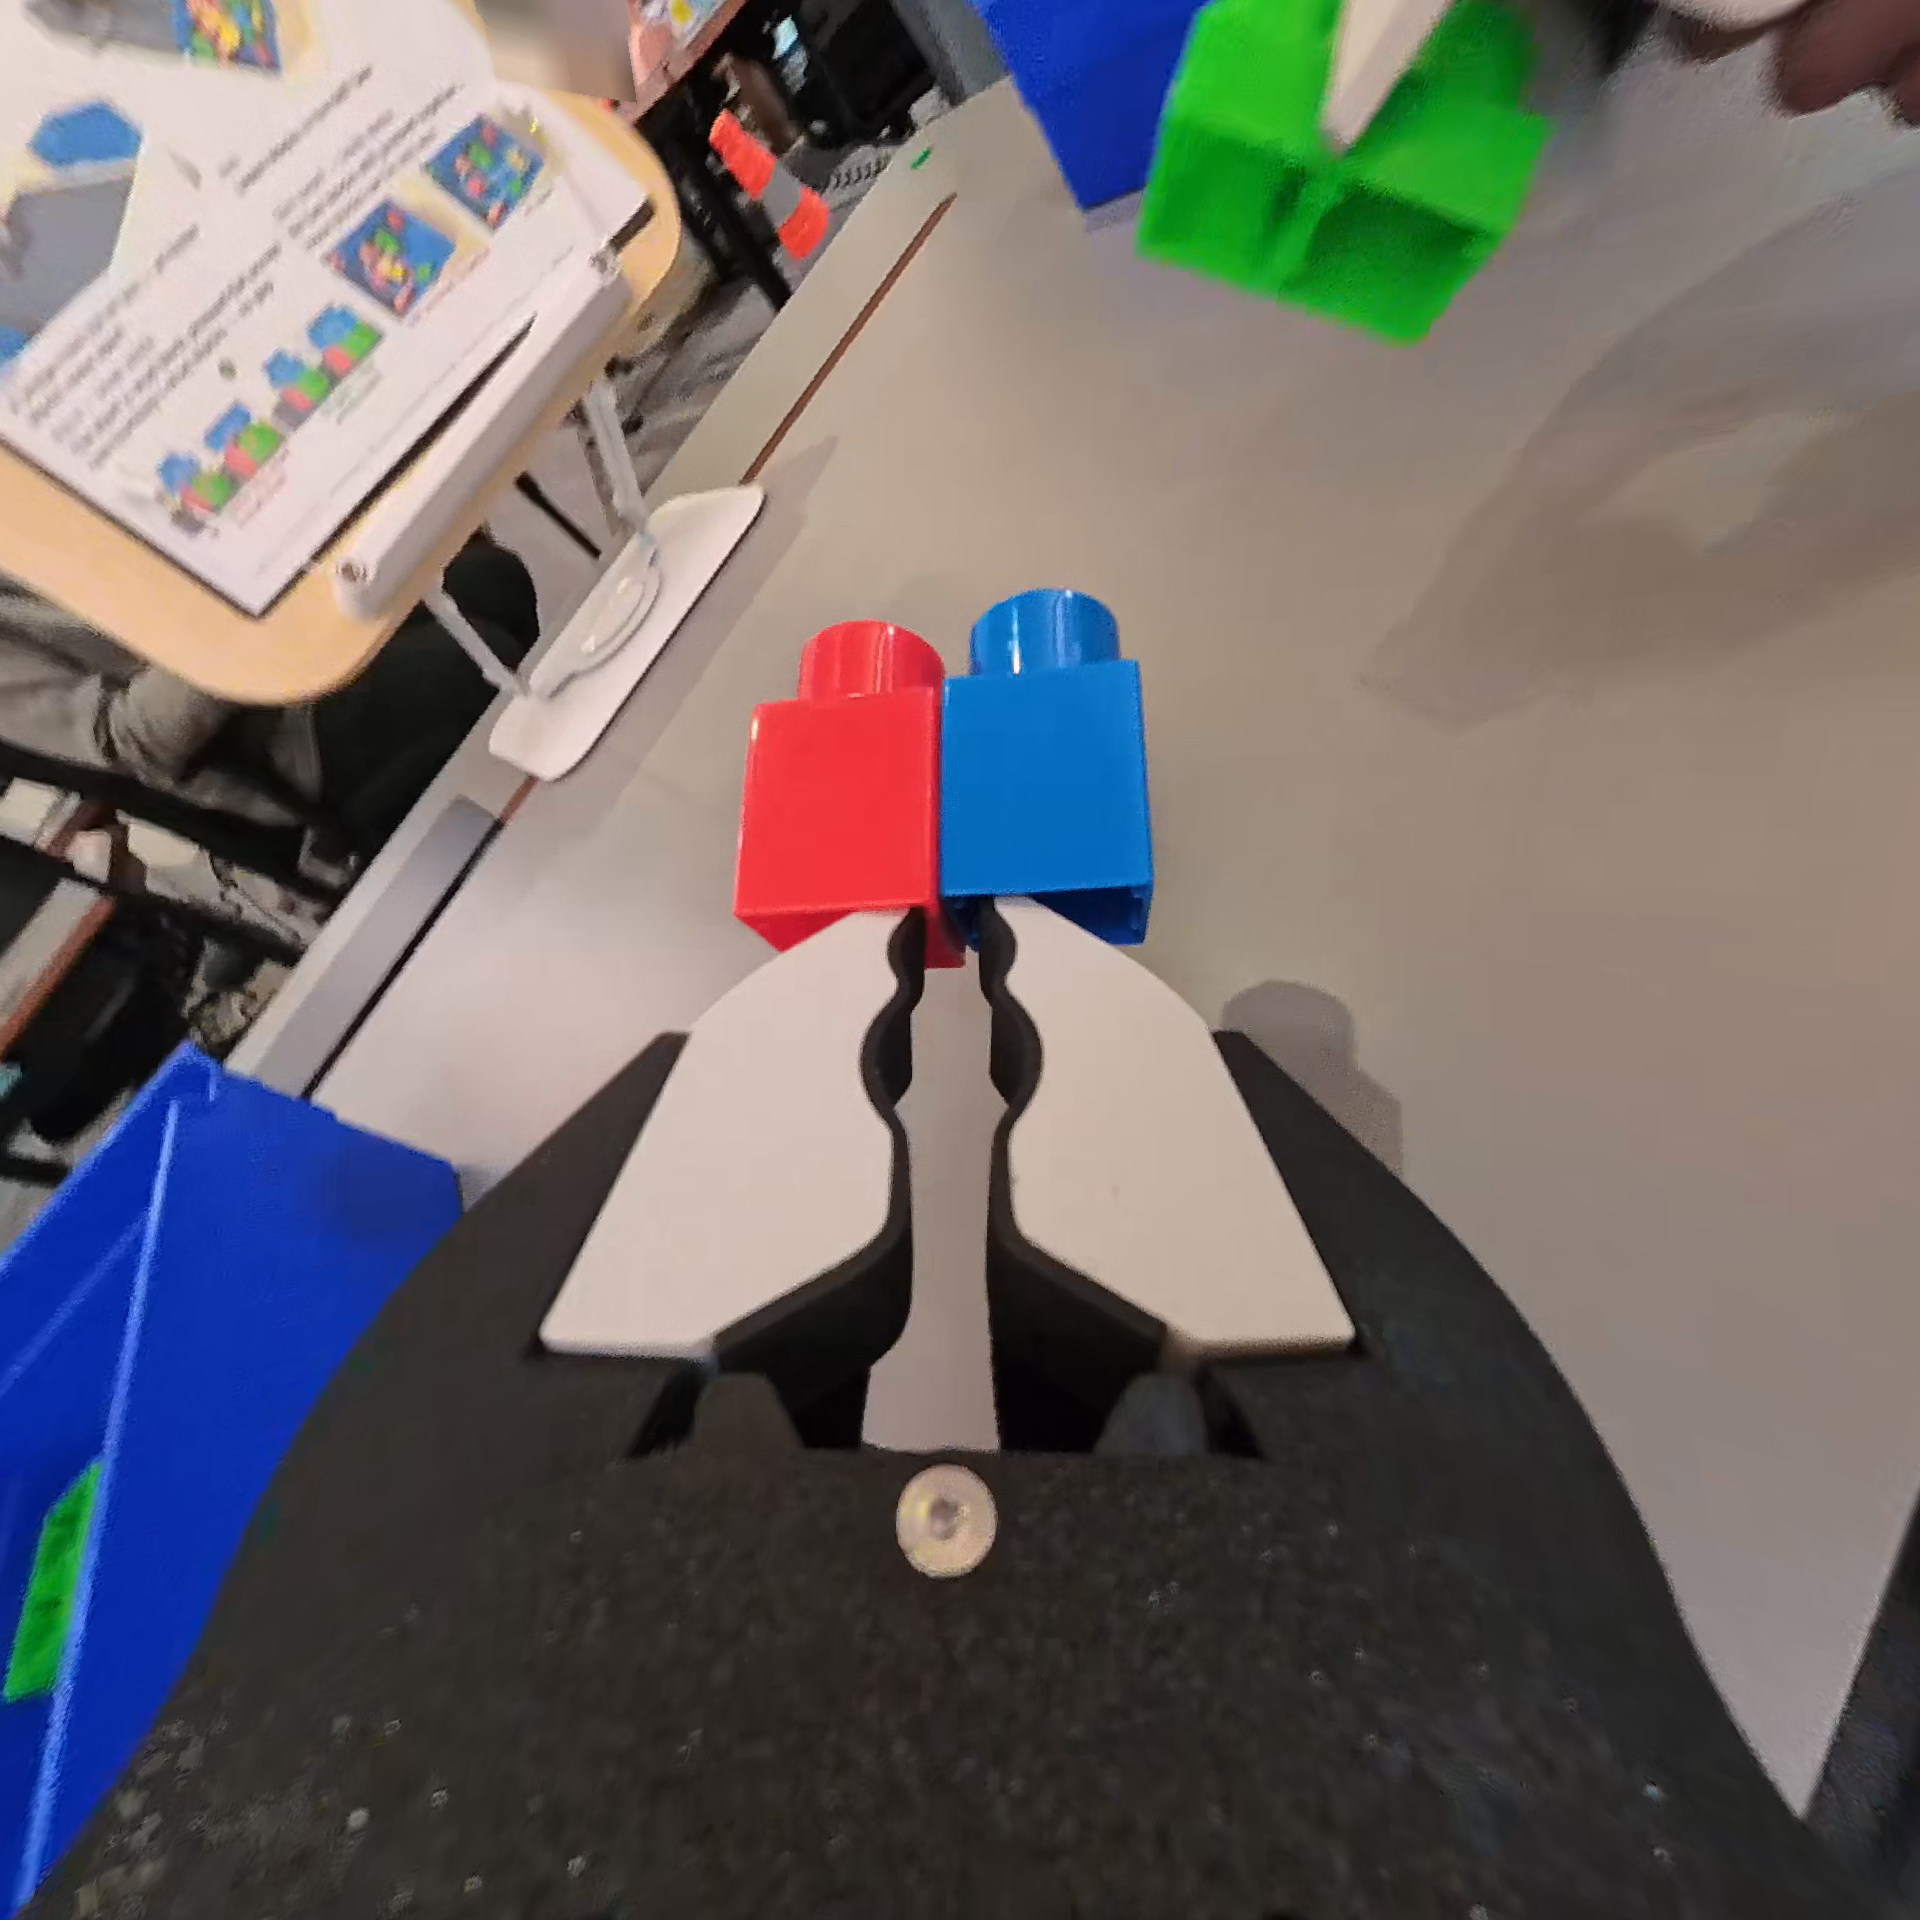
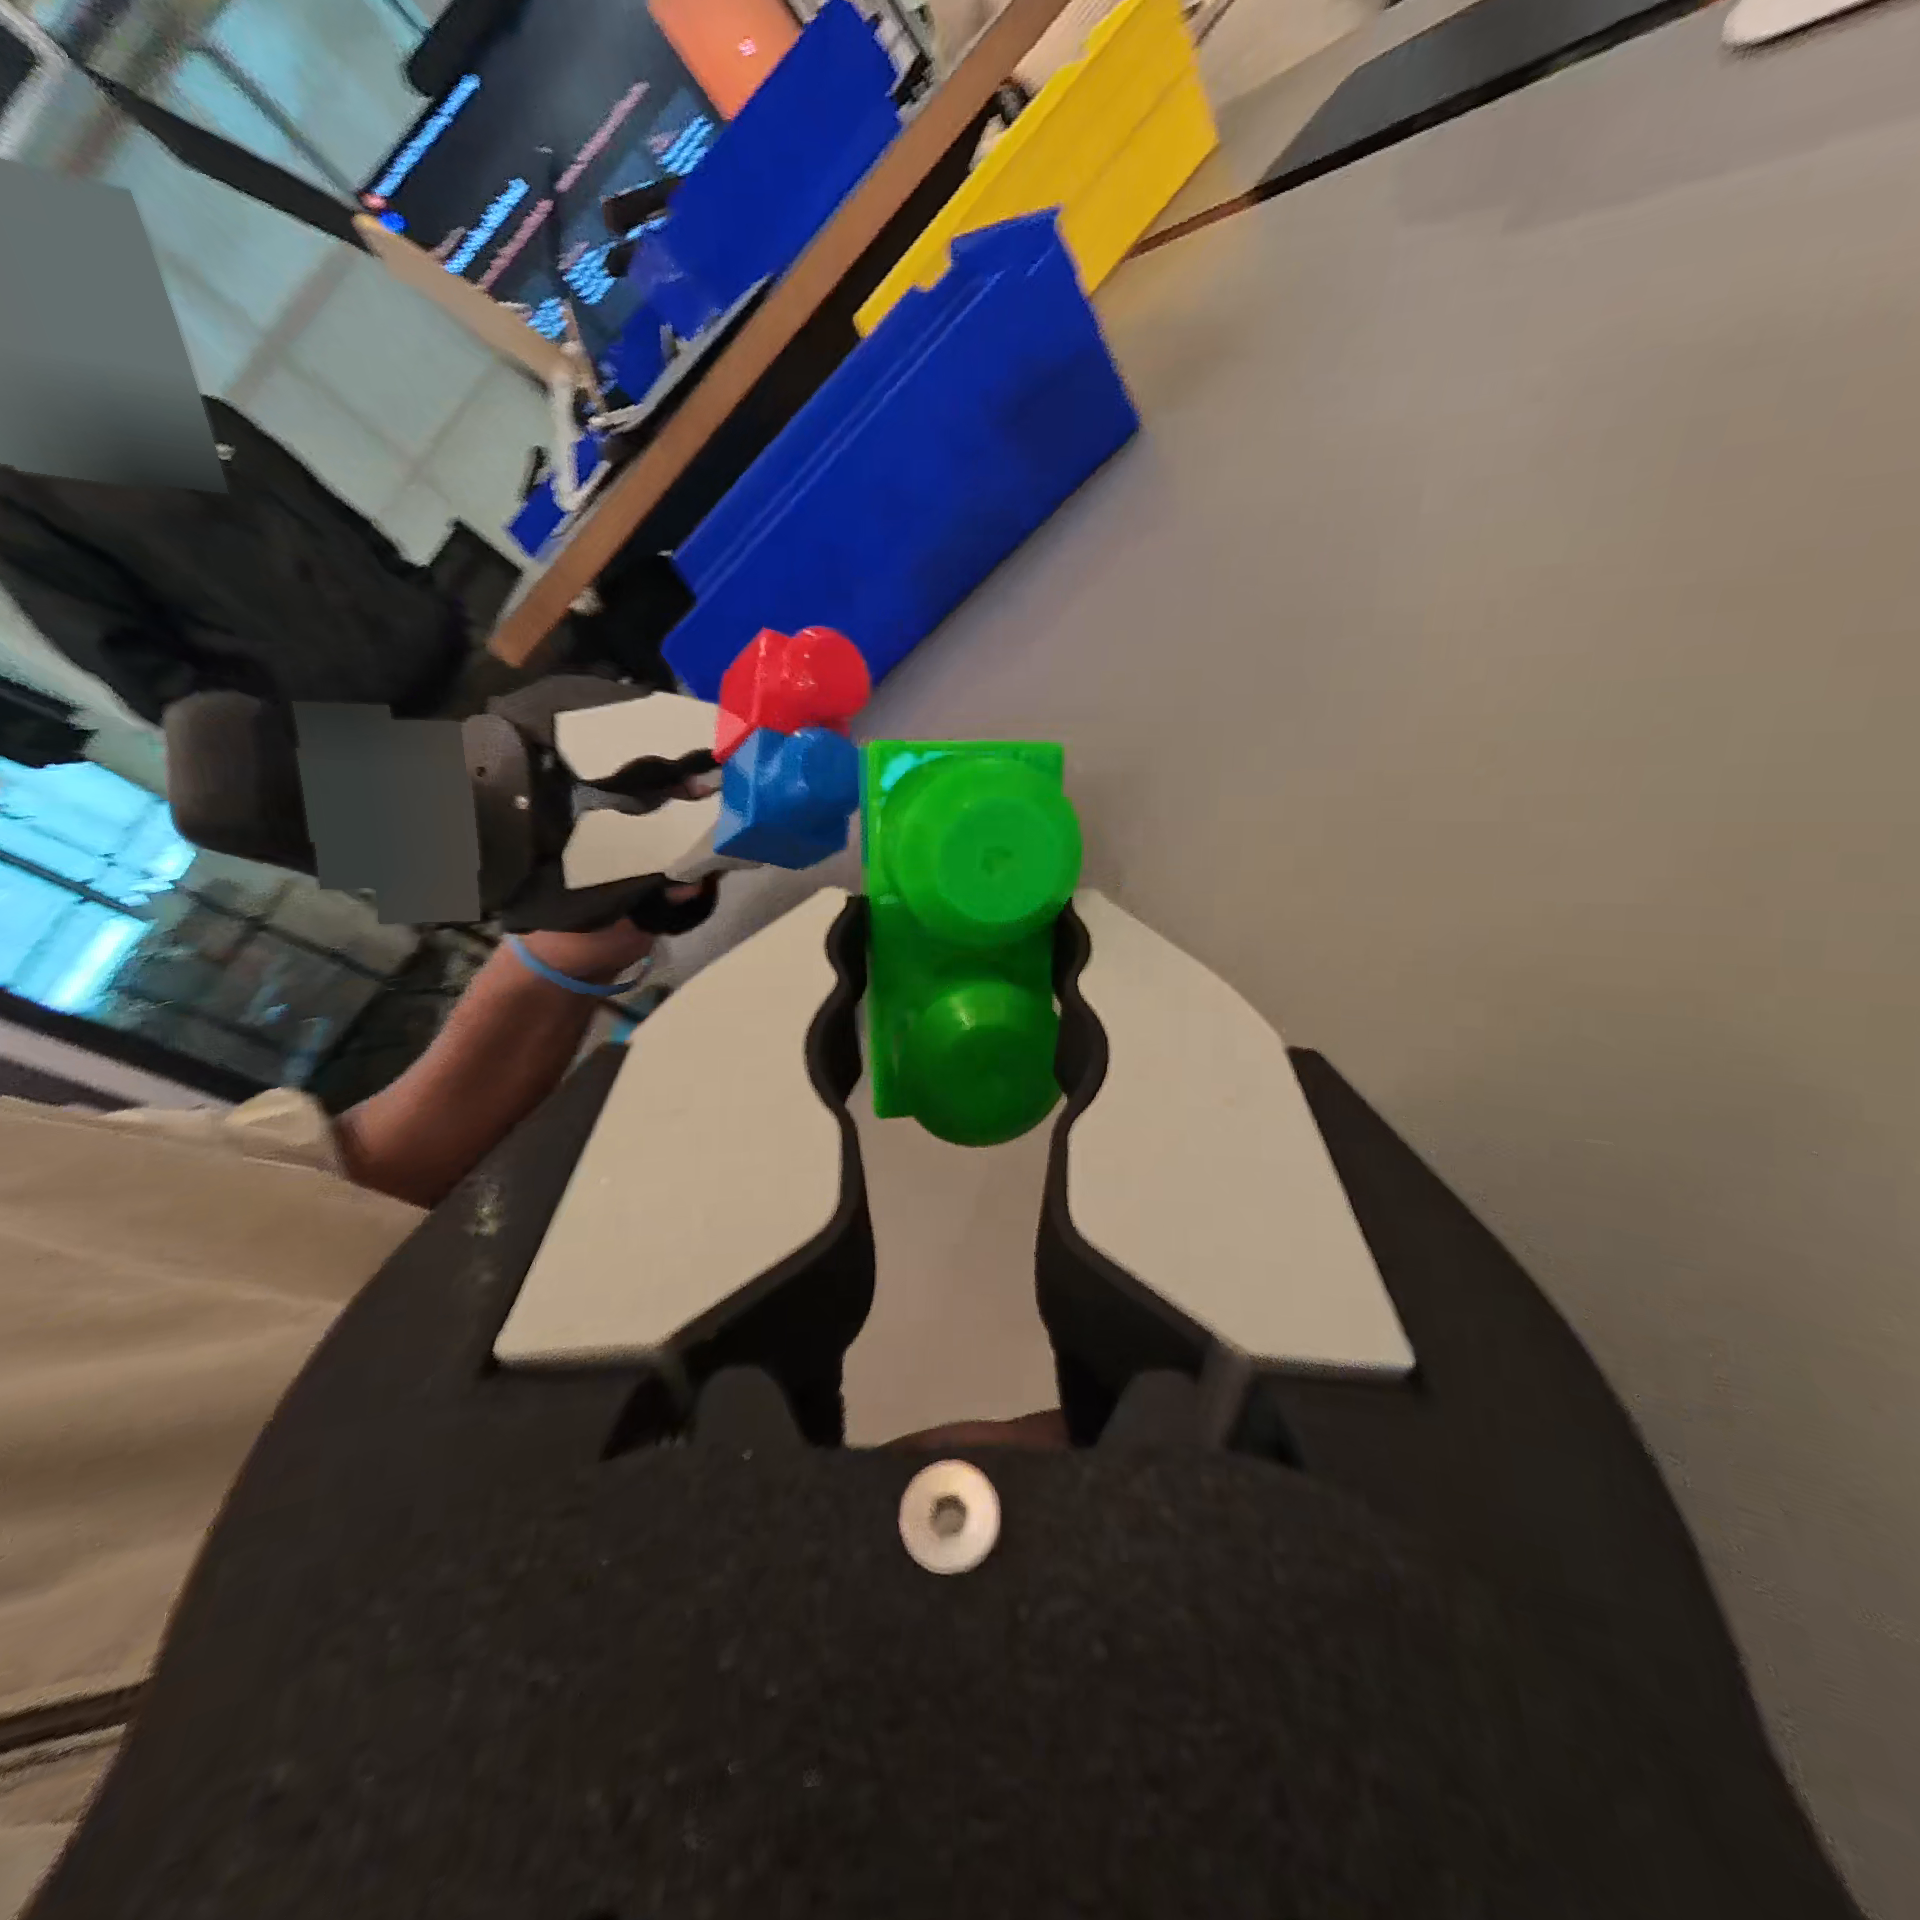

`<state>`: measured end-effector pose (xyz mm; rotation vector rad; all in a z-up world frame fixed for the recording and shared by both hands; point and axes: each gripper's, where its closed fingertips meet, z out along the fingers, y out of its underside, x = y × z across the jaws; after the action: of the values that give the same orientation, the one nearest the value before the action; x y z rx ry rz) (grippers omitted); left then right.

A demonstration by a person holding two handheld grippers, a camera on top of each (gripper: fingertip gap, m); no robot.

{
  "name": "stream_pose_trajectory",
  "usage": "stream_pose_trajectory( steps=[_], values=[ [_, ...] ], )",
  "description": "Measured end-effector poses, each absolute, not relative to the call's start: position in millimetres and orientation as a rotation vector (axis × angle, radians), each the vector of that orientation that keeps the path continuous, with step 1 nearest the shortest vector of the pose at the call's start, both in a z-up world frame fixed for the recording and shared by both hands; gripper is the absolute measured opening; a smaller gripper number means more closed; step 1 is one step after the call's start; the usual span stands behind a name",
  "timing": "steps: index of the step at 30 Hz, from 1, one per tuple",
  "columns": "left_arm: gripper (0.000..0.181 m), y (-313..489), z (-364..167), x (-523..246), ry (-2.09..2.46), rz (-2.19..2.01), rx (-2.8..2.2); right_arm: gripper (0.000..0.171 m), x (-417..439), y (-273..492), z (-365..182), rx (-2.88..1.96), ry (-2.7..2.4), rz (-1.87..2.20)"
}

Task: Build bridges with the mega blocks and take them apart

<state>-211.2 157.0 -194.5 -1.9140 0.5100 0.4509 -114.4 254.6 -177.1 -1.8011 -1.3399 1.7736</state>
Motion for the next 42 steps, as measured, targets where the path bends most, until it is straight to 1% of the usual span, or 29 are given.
stream_pose_trajectory(
  steps=[5, 12, 21, 28, 42],
  values=[
    [0.009, 166, -186, -191, 0.675, 0.461, -1.871, 0.034, -143, 231, -165, -1.805, -1.426, 1.961],
    [0.009, 176, -183, -176, 0.744, 0.452, -1.855, 0.034, -153, 213, -165, -1.838, -1.451, 2.056],
    [0.009, 181, -191, -166, 0.772, 0.42, -1.851, 0.034, -149, 205, -177, -1.886, -1.475, 2.102],
    [0.009, 185, -192, -167, 0.744, 0.429, -1.86, 0.034, -151, 207, -178, -1.919, -1.335, 2.192],
    [0.008, 188, -195, -161, 0.769, 0.426, -1.863, 0.034, -148, 206, -185, -1.899, -1.356, 2.203]
  ],
)
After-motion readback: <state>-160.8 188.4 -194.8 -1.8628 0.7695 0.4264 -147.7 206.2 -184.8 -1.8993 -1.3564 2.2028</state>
